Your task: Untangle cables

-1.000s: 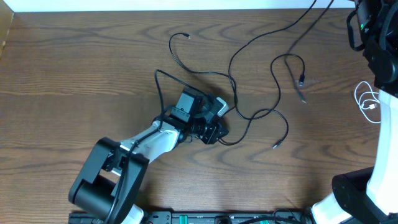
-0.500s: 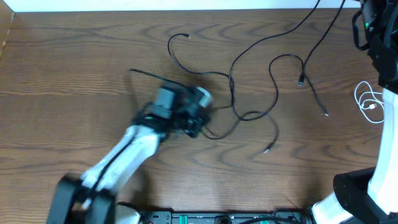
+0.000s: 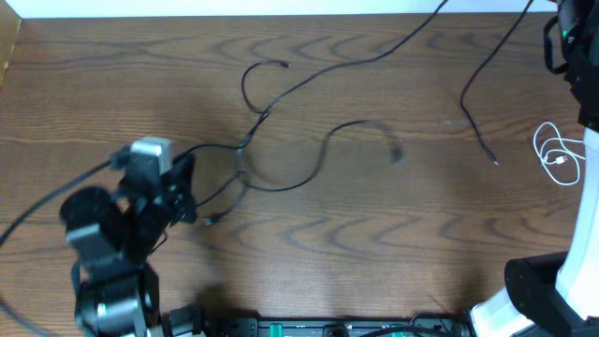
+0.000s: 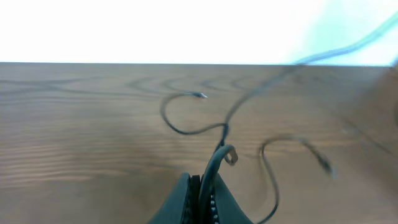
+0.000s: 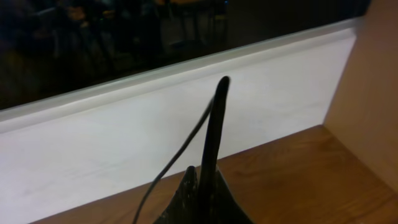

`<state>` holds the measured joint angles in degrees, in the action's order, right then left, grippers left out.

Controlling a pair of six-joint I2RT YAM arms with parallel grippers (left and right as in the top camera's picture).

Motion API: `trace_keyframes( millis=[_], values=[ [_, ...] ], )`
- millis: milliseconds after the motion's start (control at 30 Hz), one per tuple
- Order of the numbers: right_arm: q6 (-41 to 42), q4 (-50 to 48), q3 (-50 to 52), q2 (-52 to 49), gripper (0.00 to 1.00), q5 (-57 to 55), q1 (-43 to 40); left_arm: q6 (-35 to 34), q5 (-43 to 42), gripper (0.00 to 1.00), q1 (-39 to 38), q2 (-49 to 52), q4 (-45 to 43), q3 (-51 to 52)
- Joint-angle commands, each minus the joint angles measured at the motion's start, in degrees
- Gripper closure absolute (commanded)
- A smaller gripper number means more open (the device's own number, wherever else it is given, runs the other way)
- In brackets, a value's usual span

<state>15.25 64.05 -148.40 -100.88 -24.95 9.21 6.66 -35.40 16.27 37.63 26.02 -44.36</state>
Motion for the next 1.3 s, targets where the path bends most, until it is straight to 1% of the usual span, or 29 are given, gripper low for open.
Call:
trace_keyframes(
  millis=[0, 100, 200, 300, 400, 500, 567, 700, 800, 1000, 1267],
  values=[
    [-0.72, 0.15, 0.35, -0.85, 0.99, -7.06, -1.81, 1.20, 0.11, 0.92, 4.52, -3.50, 1.84, -0.35],
    [-0.66, 0.24, 0.42, -1.86, 0.99, -14.99, -4.26, 1.18, 0.09, 0.93, 7.56, -4.52, 2.40, -0.35],
    [1.81, 1.09, 0.42, -2.95, 0.99, -21.73, -8.33, 1.18, 0.09, 0.93, 8.87, -4.26, 2.43, -0.35],
    [5.44, 2.64, 0.44, -3.80, 0.99, -23.15, -14.12, 1.20, 0.11, 0.93, 9.05, -4.13, 2.43, -0.35],
    [11.26, 5.49, 0.46, -4.63, 0.99, -22.27, -21.40, 1.20, 0.13, 0.93, 9.05, -4.13, 2.43, -0.35],
    [14.49, 7.91, 0.46, -5.25, 0.99, -17.05, -28.72, 1.25, 0.15, 0.92, 9.05, -4.13, 2.38, -0.35],
    [15.74, 9.20, 0.48, -5.66, 0.99, -10.25, -34.10, 1.44, 0.55, 0.92, 9.05, -4.13, 2.32, -0.35],
    [16.04, 9.66, 1.42, -6.08, 0.99, 3.37, -42.99, 1.42, 1.84, 0.92, 9.05, -3.91, 2.21, -0.35],
    [16.09, 9.05, 3.02, -6.08, 0.99, 9.20, -47.76, 1.42, 1.86, 0.93, 9.05, -3.67, 2.23, -0.35],
    [17.53, 8.04, 7.34, -6.08, 0.99, 12.11, -52.35, 1.44, 1.86, 0.93, 9.05, -2.84, 2.23, -0.35],
    [17.51, 4.09, 15.19, -6.12, 0.99, 16.48, -53.00, 1.42, 1.81, 0.93, 9.05, -1.36, 2.23, -0.35]
  ],
)
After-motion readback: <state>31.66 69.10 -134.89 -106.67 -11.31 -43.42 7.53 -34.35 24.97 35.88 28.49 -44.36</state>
